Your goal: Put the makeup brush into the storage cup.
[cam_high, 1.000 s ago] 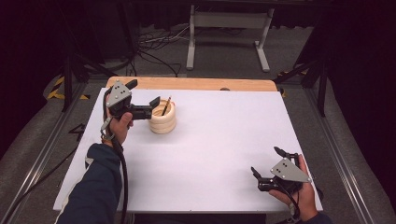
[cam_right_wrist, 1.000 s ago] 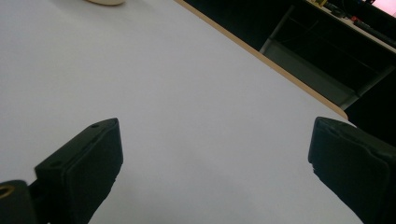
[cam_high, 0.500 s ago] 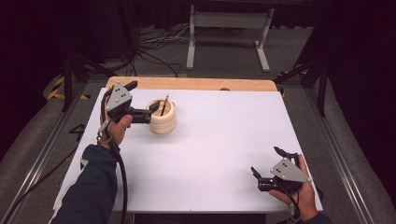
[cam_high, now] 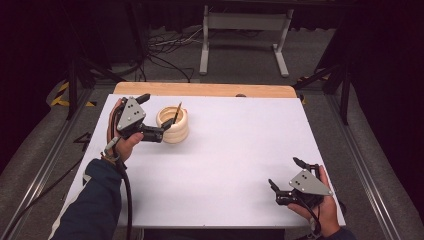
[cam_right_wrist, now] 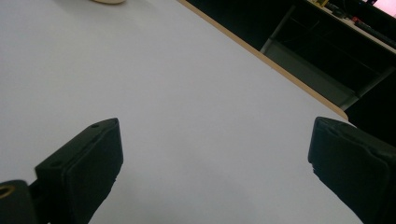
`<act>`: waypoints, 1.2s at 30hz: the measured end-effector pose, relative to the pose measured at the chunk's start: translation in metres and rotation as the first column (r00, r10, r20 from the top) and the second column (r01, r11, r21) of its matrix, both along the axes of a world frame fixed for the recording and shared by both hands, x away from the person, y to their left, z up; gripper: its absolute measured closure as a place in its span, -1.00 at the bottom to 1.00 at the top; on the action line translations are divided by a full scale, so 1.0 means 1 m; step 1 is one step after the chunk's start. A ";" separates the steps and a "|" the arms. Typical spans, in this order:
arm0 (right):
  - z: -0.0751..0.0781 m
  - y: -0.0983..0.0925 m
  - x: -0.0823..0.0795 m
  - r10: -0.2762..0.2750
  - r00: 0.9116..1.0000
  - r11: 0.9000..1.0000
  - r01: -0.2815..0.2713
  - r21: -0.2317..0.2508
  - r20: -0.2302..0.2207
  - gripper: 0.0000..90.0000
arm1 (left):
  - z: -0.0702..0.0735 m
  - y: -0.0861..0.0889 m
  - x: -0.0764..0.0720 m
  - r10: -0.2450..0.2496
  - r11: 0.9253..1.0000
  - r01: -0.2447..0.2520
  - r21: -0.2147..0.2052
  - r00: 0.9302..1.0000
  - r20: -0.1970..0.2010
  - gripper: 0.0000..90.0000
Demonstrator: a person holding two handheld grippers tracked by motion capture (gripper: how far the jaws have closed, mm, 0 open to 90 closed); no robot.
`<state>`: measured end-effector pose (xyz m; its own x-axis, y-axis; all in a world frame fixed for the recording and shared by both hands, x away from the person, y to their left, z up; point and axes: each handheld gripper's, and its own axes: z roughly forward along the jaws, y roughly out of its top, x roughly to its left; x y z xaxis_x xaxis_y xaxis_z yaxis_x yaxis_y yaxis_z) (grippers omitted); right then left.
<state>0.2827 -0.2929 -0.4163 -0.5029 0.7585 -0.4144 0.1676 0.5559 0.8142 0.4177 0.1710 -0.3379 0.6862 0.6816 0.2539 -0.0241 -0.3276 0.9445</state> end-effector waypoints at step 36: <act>0.000 0.000 0.000 -0.007 1.000 1.000 0.007 0.006 0.012 -0.92 | -0.024 0.022 -0.039 -0.047 0.998 0.047 0.032 0.999 0.019 -0.98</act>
<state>0.2826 -0.2930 -0.4163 -0.4925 0.7646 -0.4157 0.1612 0.5496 0.8198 0.3783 0.1928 -0.3624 0.7120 0.6403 0.2881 -0.0584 -0.3548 0.9331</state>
